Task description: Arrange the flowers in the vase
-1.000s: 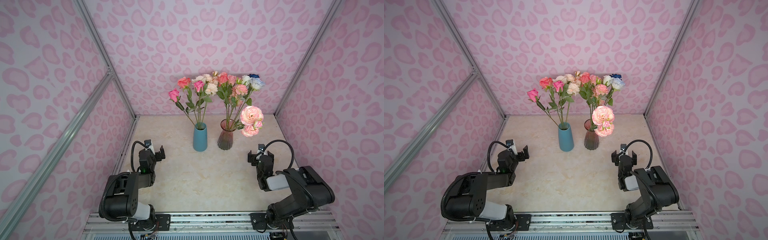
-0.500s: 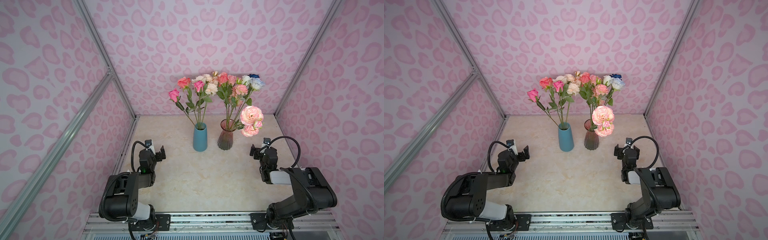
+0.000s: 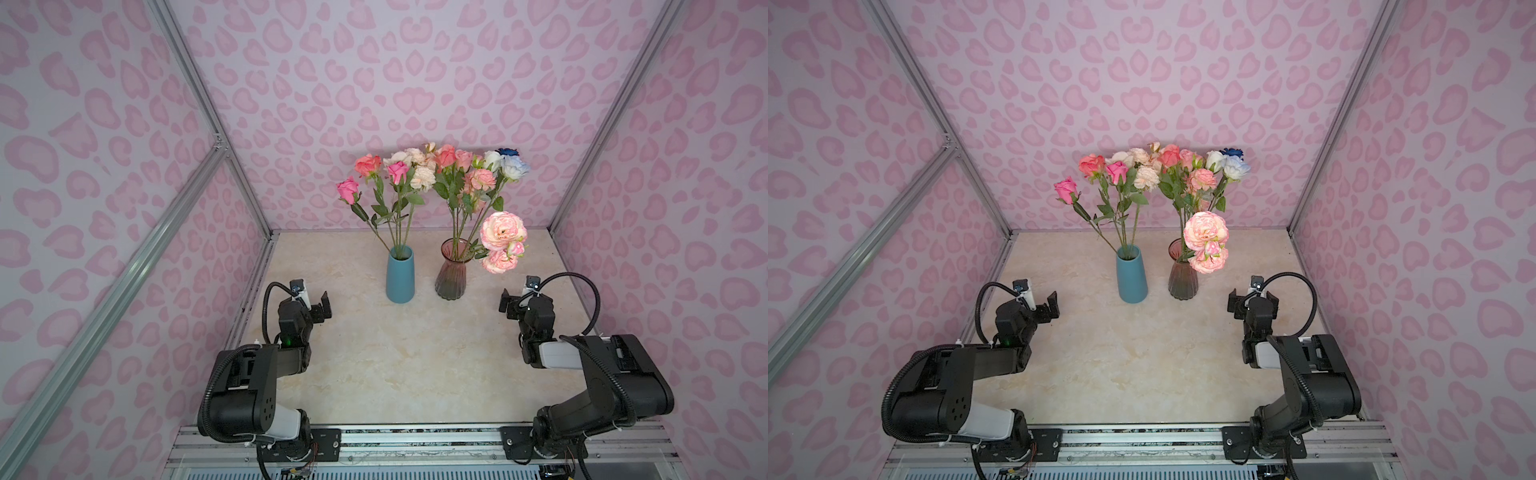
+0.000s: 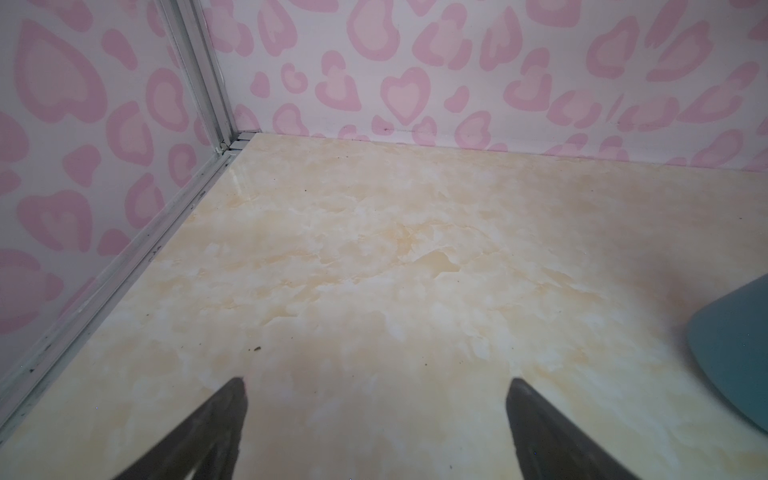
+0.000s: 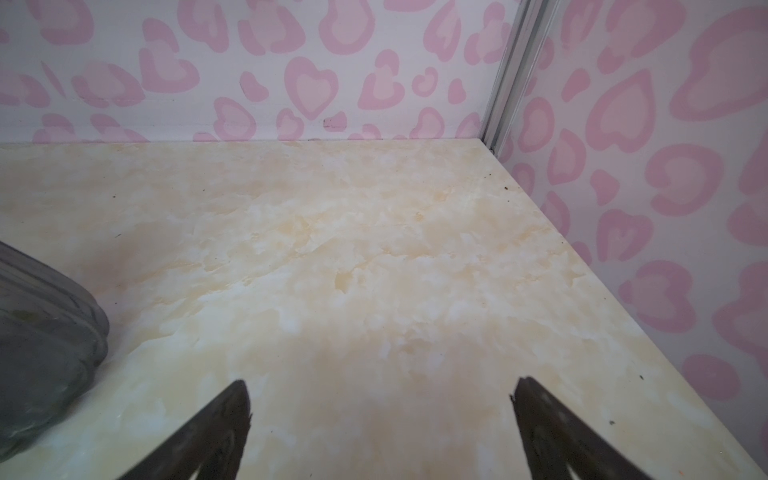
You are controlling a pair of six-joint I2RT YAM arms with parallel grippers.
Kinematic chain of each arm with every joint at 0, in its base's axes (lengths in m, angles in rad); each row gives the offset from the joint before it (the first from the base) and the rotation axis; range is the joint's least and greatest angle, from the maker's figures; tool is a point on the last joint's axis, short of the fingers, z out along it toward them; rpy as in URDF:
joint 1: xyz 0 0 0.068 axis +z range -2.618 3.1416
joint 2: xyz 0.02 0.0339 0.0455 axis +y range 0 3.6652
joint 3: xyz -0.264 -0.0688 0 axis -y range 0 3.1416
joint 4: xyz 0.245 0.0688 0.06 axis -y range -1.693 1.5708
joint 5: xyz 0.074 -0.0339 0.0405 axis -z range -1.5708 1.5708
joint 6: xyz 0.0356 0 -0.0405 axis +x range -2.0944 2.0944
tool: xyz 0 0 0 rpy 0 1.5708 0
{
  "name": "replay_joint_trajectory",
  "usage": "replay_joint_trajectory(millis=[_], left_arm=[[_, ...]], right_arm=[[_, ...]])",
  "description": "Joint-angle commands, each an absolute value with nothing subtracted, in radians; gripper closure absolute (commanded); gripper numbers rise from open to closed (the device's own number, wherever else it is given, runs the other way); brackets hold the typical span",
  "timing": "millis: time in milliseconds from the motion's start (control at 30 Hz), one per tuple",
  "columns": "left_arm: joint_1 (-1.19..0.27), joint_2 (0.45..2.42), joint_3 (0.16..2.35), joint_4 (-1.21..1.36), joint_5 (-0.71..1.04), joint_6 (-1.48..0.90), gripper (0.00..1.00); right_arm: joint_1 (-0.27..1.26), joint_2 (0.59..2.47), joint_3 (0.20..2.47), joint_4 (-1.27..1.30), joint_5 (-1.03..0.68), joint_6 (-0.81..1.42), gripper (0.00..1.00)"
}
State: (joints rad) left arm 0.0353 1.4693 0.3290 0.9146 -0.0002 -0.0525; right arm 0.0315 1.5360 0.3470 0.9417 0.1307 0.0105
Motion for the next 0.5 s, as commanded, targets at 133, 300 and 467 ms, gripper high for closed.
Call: replay_joint_trajectory(millis=[133, 300, 467], left_arm=[[0.035, 1.472, 0.335, 0.964, 0.003, -0.044, 0.02], [0.035, 1.475, 0.342, 0.955, 0.003, -0.046, 0.02], [0.035, 1.474, 0.339, 0.956, 0.003, -0.045, 0.02]], right_arm=[[0.033, 1.537, 0.344, 0.959, 0.133, 0.009, 0.00], [0.032, 1.537, 0.344, 0.958, 0.133, 0.009, 0.00], [0.034, 1.537, 0.344, 0.958, 0.133, 0.009, 0.00]])
